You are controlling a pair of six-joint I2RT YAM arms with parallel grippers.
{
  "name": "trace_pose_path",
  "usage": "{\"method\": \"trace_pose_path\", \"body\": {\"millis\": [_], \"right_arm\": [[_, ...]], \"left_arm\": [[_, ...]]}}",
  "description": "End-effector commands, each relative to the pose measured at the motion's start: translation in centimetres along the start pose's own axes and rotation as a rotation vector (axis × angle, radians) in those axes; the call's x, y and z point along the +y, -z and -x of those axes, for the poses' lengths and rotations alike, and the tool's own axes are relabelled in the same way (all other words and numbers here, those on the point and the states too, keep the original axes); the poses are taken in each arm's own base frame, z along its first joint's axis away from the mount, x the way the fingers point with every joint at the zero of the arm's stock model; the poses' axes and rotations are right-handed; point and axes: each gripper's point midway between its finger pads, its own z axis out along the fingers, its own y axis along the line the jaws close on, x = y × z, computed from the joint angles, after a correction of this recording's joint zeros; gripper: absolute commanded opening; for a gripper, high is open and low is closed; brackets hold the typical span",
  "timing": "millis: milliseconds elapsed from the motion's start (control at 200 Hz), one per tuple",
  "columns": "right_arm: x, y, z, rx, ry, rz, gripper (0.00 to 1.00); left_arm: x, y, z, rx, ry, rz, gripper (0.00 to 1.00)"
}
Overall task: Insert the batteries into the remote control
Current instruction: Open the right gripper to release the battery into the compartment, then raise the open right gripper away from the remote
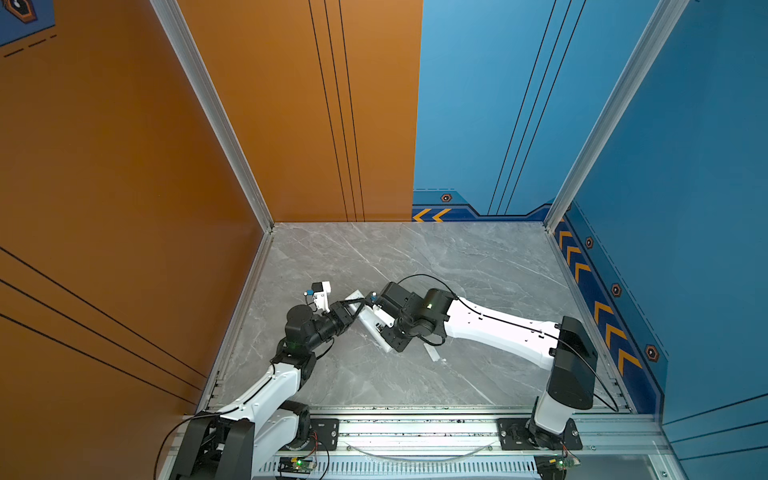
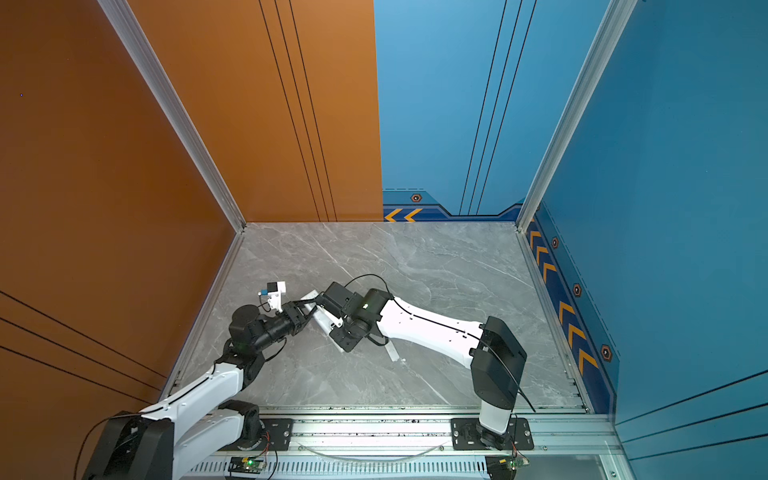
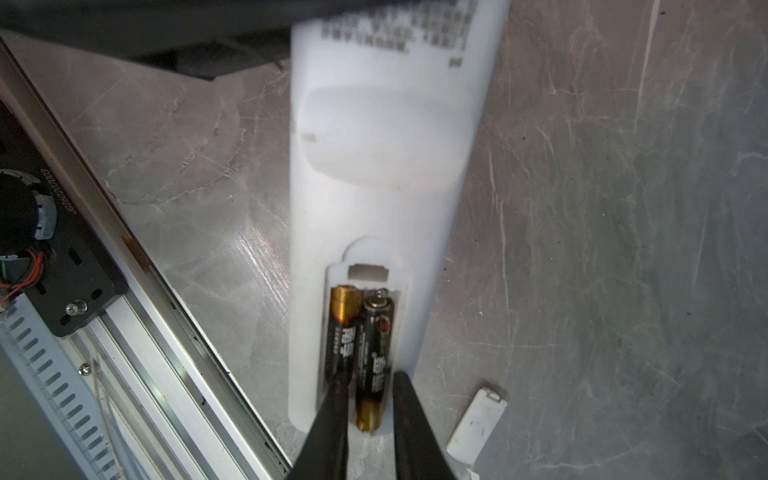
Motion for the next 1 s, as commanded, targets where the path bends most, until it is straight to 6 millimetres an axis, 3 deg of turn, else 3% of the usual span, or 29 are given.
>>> {"method": "trace_pose_path", "body": {"millis": [0, 405, 541, 656, 996], "right_arm": [[0.1, 0.2, 0.2, 0.005, -0.006, -0.016, 0.21], [0.0, 1.8, 1.2, -0.036, 0.015, -0.033, 0.32], [-0.1, 2.4, 1.9, -0.059, 0.033, -0.043, 0.39], [-0.4, 3.0, 2.5, -0.073, 0.055, -0.07, 0.52], [-0.7, 5.1, 3.3, -0.118, 0.083, -0.086, 0.68]], "left_arm": [[-1.1, 0.3, 0.5, -0.022, -0.027, -0.044, 0.0], [-0.5, 0.0, 0.2, 0.003, -0.027, -0.031, 0.0], [0.0, -0.1, 0.0, 0.015, -0.023, -0.019, 0.0], [0.1, -0.3, -0.1, 0.025, -0.028, -0.018, 0.0], [-0.1, -0.5, -0.5, 0.063, -0.029, -0.03, 0.0]]}}
